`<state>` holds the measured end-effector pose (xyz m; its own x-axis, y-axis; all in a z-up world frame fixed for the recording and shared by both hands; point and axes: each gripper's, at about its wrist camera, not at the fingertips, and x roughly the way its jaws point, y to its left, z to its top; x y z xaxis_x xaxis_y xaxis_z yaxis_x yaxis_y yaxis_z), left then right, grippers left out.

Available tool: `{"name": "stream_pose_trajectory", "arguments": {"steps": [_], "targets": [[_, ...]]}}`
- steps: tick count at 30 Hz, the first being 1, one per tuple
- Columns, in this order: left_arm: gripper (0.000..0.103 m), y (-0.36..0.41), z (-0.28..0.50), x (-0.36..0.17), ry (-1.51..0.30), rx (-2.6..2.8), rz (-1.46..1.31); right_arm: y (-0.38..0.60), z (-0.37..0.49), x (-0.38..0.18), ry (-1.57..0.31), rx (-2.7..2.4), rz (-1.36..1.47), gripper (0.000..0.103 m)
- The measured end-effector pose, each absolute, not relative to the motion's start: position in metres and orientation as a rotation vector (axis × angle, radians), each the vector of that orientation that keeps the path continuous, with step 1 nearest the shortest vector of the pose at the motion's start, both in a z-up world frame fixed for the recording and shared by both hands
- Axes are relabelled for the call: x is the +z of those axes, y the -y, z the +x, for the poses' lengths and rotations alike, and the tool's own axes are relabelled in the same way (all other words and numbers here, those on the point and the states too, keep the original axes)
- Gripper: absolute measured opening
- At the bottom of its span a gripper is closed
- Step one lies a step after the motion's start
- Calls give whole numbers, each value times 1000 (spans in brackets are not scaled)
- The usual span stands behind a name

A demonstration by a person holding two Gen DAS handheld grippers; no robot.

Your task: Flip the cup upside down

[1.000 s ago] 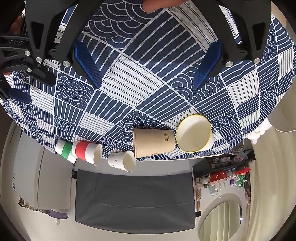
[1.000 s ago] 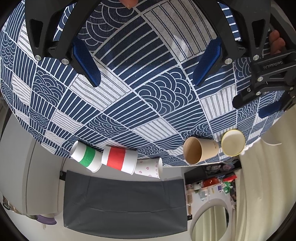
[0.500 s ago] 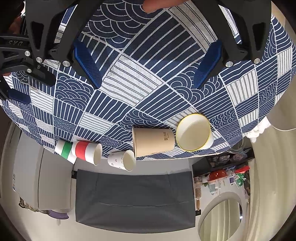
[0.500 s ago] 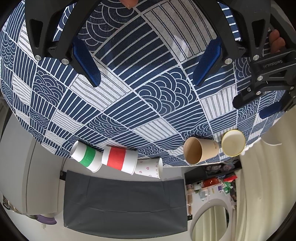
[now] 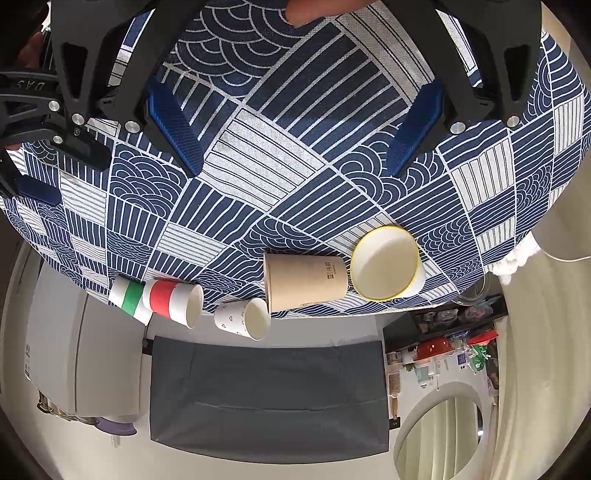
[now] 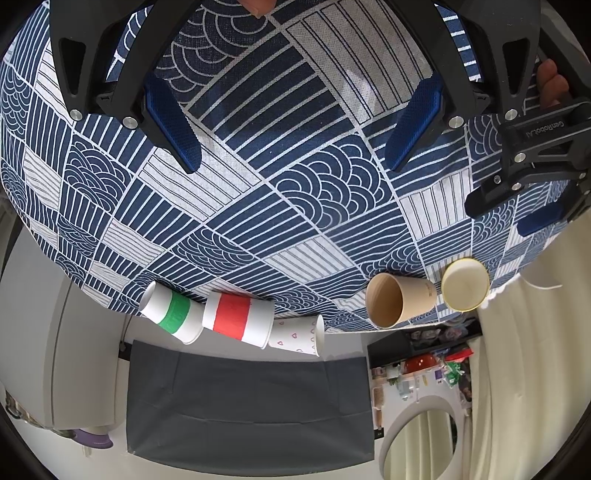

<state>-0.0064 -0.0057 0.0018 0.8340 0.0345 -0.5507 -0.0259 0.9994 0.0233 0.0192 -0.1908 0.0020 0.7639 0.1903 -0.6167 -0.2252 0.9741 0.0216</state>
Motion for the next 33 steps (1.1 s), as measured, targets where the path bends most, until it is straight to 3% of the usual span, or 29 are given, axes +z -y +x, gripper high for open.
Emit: {"name": "stream_pose_trajectory", "arguments": {"steps": [33], "targets": [[97,5,3,-3,-648,-34,-8,199,23,3,-703,190,-31,95]]}}
